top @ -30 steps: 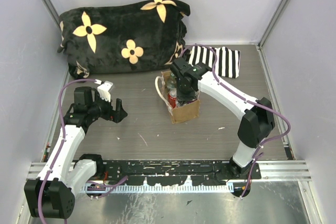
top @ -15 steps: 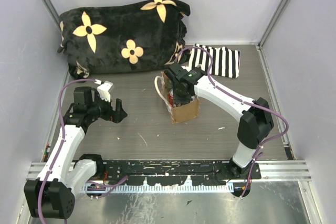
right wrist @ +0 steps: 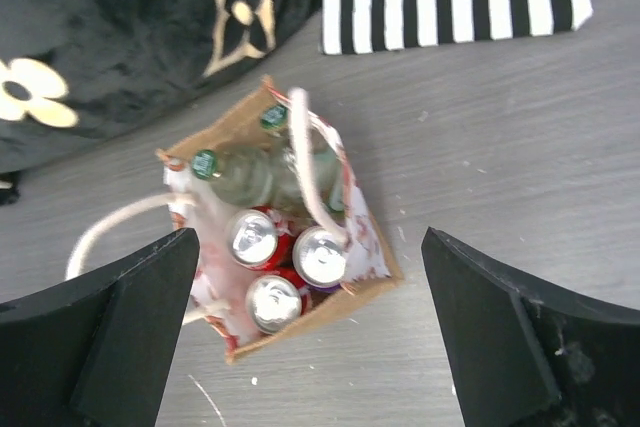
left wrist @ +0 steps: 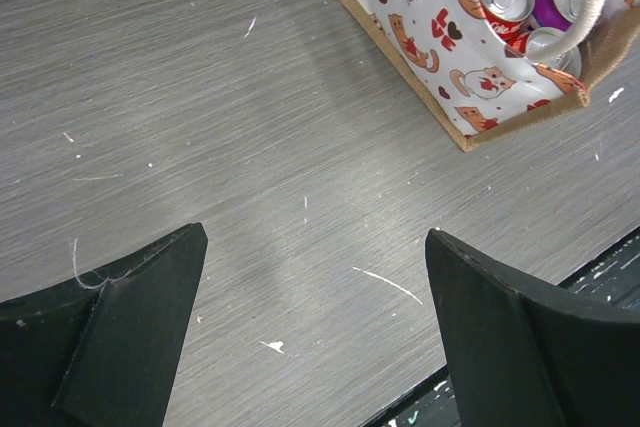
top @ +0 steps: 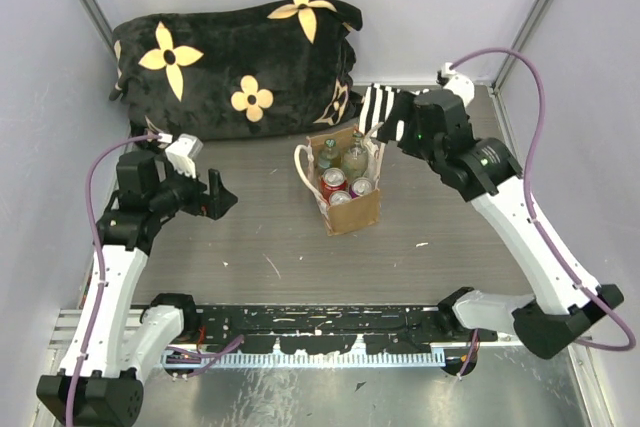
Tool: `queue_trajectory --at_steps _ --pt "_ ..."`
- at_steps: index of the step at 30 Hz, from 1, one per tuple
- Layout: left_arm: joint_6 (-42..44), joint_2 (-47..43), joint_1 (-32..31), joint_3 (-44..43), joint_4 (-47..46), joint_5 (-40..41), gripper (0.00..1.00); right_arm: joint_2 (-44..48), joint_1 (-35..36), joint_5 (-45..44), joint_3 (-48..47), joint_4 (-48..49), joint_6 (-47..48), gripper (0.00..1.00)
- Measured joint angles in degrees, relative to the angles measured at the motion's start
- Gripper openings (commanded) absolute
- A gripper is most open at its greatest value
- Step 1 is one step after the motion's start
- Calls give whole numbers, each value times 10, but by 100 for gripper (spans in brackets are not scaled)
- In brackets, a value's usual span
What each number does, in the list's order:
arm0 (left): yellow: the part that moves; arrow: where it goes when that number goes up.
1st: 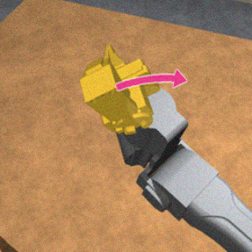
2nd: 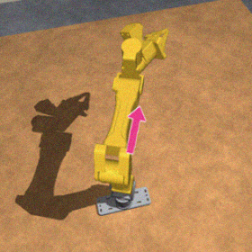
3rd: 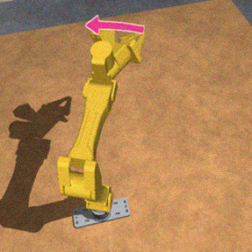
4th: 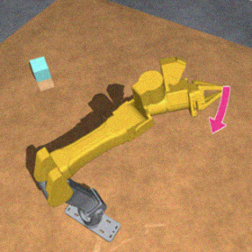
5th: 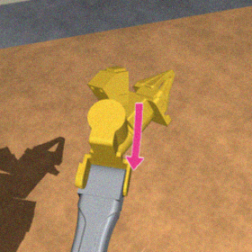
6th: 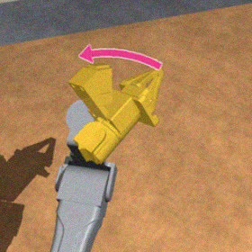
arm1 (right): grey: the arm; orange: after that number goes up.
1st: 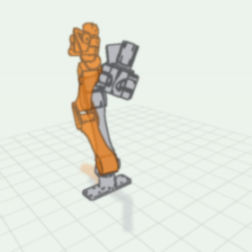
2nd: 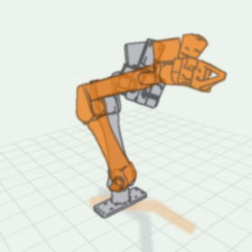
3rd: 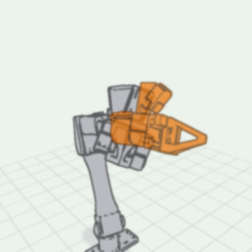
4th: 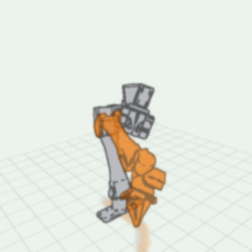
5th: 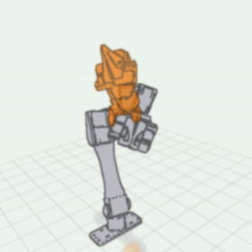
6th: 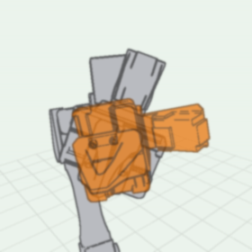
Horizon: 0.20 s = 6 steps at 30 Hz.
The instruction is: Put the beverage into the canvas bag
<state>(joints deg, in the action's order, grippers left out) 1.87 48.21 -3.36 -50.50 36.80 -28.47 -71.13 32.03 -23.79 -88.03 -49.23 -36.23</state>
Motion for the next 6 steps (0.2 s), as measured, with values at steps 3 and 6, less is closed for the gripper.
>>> queue_trajectory --at_steps 3,6 --pt "-11 -21 0 0 8 -3 98 35 -17 -3 48 -1 -2 100" --pt "-19 -32 0 0 9 -9 98 52 -21 -1 94 -4 -4 100"
